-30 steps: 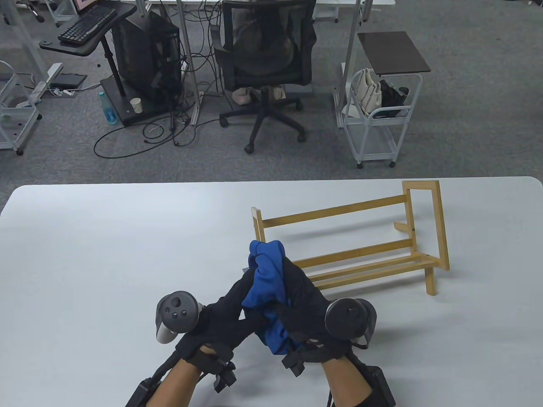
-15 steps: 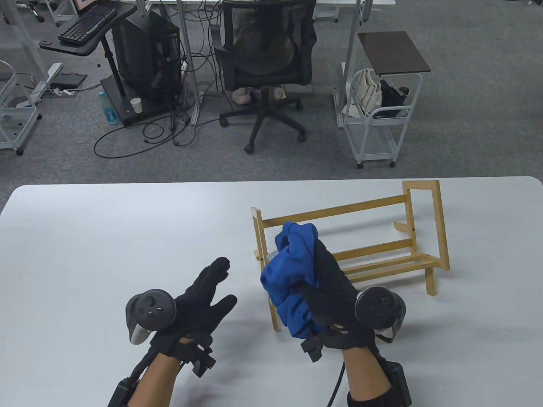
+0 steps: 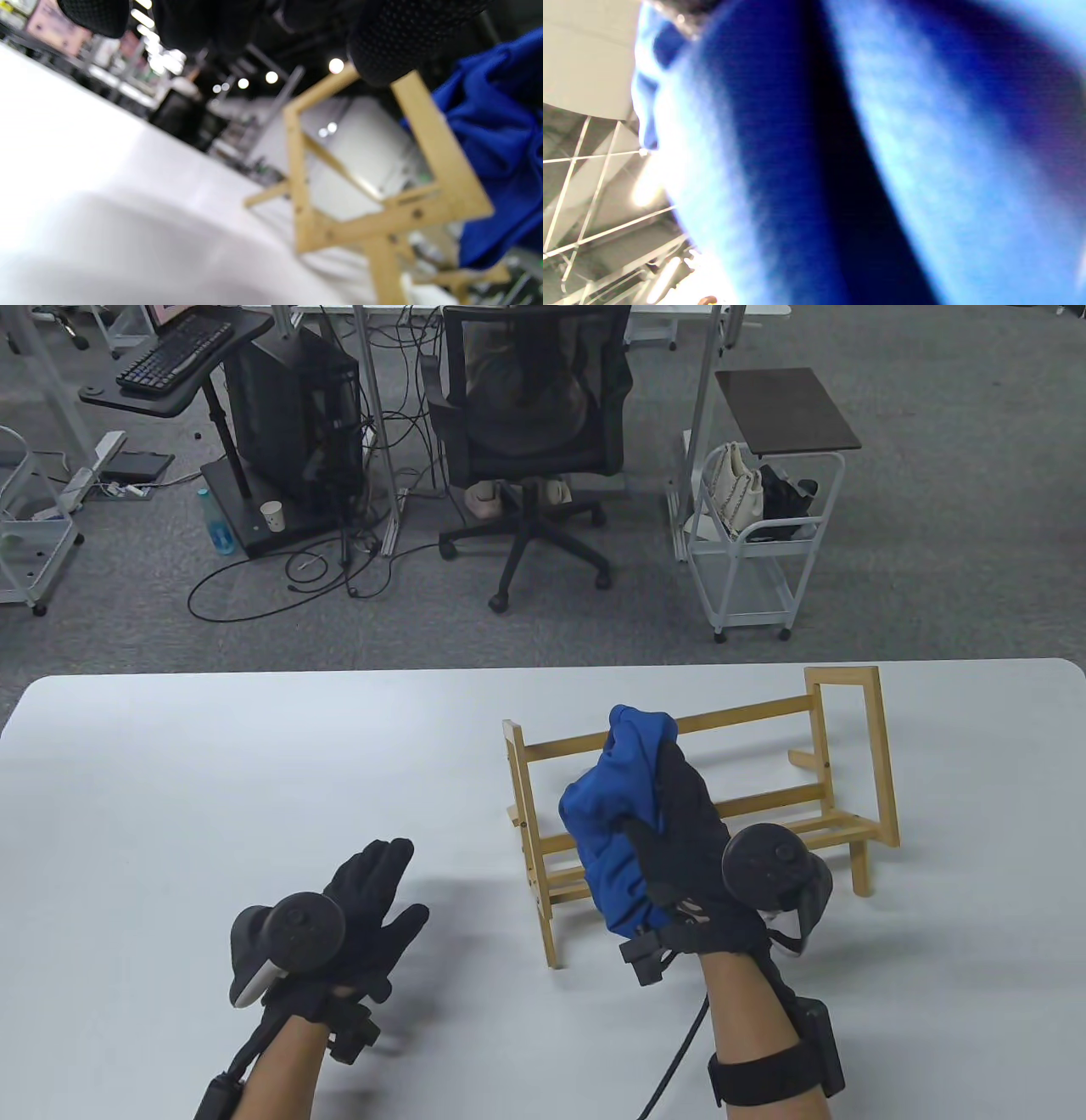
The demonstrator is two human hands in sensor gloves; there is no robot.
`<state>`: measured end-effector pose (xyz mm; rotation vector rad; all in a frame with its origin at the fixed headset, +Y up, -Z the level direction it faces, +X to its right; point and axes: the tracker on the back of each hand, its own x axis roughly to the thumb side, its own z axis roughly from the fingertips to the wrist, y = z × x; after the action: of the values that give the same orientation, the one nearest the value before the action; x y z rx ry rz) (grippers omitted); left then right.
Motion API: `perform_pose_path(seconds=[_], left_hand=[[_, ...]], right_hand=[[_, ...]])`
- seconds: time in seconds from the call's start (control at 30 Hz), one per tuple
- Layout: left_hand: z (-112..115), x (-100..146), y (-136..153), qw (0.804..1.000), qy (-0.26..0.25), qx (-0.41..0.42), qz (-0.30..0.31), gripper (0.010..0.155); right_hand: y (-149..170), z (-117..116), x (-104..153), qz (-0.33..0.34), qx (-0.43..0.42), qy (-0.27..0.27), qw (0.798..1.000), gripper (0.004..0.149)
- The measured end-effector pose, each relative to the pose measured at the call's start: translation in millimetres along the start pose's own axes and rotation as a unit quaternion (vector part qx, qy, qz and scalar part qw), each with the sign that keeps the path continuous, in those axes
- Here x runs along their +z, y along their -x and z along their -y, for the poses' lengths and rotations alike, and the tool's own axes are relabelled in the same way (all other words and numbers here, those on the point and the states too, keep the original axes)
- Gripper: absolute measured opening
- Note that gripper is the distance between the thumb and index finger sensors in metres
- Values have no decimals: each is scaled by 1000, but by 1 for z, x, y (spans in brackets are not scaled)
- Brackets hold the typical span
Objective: Hang t-shirt on book rack
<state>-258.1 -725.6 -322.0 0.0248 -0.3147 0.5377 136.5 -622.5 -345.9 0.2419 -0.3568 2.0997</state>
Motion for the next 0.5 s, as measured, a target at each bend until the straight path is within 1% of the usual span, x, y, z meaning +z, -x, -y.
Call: perform_pose_path(seconds=[0.27, 0.33, 0.4, 0.5], left_hand=[[4, 6, 9, 999, 22, -39, -31, 76], [5, 6, 11, 998, 35, -42, -37, 77], [8, 5, 12, 996, 41, -54, -59, 78], [12, 4, 15, 992, 56, -79, -74, 79]], right_hand=[[0, -22, -23, -32, 49, -10, 998, 73], [0, -27, -28, -40, 58, -14, 997, 73], [2, -35, -34, -50, 69, -19, 996, 73], [6, -45, -41, -68, 87, -29, 994, 73]])
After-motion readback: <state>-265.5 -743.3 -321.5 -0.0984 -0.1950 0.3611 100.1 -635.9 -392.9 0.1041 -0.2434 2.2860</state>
